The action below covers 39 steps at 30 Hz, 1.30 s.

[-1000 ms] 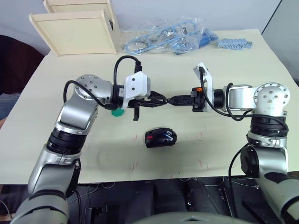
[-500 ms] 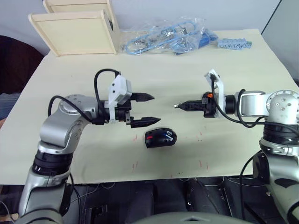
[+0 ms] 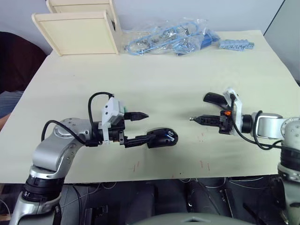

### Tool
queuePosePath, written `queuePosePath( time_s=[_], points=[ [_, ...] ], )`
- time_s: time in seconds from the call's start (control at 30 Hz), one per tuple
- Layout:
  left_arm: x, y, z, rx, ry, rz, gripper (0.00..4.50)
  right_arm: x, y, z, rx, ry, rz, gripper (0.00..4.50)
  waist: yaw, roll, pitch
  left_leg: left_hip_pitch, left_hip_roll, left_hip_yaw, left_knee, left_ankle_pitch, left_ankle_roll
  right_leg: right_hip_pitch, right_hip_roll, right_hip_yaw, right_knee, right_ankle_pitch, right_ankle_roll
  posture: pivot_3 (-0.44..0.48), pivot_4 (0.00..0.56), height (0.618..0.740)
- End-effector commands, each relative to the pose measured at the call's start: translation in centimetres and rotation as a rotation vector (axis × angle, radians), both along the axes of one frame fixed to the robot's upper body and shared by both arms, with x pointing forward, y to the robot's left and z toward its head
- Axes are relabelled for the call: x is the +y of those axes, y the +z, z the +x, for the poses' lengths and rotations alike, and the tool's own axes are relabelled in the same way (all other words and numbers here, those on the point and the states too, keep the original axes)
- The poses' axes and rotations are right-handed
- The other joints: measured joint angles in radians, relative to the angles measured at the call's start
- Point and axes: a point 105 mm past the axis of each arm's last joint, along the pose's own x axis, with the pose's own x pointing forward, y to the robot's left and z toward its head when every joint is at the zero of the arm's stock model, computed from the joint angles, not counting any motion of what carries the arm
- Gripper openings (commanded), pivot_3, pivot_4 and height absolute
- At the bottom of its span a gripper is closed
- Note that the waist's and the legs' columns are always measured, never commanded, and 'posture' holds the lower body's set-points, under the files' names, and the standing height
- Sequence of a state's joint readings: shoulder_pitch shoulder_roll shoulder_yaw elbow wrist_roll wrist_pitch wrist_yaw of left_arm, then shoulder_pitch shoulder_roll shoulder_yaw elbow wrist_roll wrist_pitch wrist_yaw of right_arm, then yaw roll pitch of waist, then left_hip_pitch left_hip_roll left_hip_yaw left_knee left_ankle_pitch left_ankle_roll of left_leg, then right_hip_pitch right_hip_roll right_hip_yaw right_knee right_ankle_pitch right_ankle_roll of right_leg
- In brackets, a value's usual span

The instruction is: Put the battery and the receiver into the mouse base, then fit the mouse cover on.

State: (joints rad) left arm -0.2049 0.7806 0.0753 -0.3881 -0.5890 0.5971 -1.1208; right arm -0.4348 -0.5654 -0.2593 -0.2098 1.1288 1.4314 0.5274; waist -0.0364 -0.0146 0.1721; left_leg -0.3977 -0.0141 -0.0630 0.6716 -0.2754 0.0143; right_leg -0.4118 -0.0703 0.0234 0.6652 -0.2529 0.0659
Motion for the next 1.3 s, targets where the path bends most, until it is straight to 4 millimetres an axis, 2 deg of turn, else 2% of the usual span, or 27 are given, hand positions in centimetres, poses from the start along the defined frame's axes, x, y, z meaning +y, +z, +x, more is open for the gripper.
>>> queuePosePath(
  time_s=[0.03,0.3,0.57,0.67,0.87,1.0,1.3],
  points=[
    [0.2,0.1,-1.0,-0.05,-0.04,0.018,4.44,-1.4,0.5,-0.9,-0.088,-0.005,-0.007,0.0,0.001,0.0,0.0,0.0,0.0,0.0,0.0,0.0,0.0,0.0,0.0,0.0,0.0,0.0,0.0,0.0,0.15,0.74],
    [1.3,-1.7,-1.0,-0.042,-0.022,0.057,4.44,-4.1,0.3,-2.7,-0.107,-0.056,0.006,0.0,0.005,0.0,0.0,0.001,0.0,0.0,0.0,0.0,0.0,0.001,0.0,0.0,0.0,0.0,0.0,0.0,0.15,0.74],
    [1.5,-3.8,-0.6,-0.069,-0.041,0.125,4.44,-6.1,-0.4,-3.8,-0.105,-0.111,-0.061,0.0,0.009,0.0,0.0,0.001,0.0,0.001,0.0,0.0,0.0,0.001,0.0,0.0,0.0,0.0,0.0,0.0,0.15,0.74],
    [1.2,-4.5,-0.4,-0.075,-0.058,0.134,4.44,-7.0,-0.2,-4.7,-0.125,-0.109,-0.147,0.0,0.018,0.001,0.0,0.001,0.0,0.001,0.0,0.0,0.0,0.001,0.0,0.0,0.0,0.0,0.0,0.0,0.15,0.74],
    [0.3,-5.2,0.7,-0.098,-0.078,0.142,4.44,-6.8,-0.3,-6.0,-0.176,-0.045,-0.144,0.0,0.026,0.001,0.0,0.001,0.0,0.001,0.001,0.0,0.0,0.003,0.0,-0.002,-0.001,0.0,0.0,0.0,0.15,0.74],
    [-0.5,-5.0,1.7,-0.116,-0.081,0.135,4.44,-7.5,-1.7,-6.2,-0.15,-0.069,-0.168,0.0,0.026,0.001,0.0,0.001,0.0,0.001,0.002,0.0,0.0,0.004,0.0,-0.002,-0.001,0.001,0.001,0.0,0.15,0.74],
    [-2.1,-4.9,2.2,-0.145,-0.112,0.16,4.44,-7.7,-2.7,-6.8,-0.132,-0.098,-0.186,0.0,0.024,0.001,0.0,0.002,0.0,0.0,0.002,0.0,0.0,0.004,0.0,-0.001,-0.001,0.001,0.001,0.0,0.15,0.74]
  ],
)
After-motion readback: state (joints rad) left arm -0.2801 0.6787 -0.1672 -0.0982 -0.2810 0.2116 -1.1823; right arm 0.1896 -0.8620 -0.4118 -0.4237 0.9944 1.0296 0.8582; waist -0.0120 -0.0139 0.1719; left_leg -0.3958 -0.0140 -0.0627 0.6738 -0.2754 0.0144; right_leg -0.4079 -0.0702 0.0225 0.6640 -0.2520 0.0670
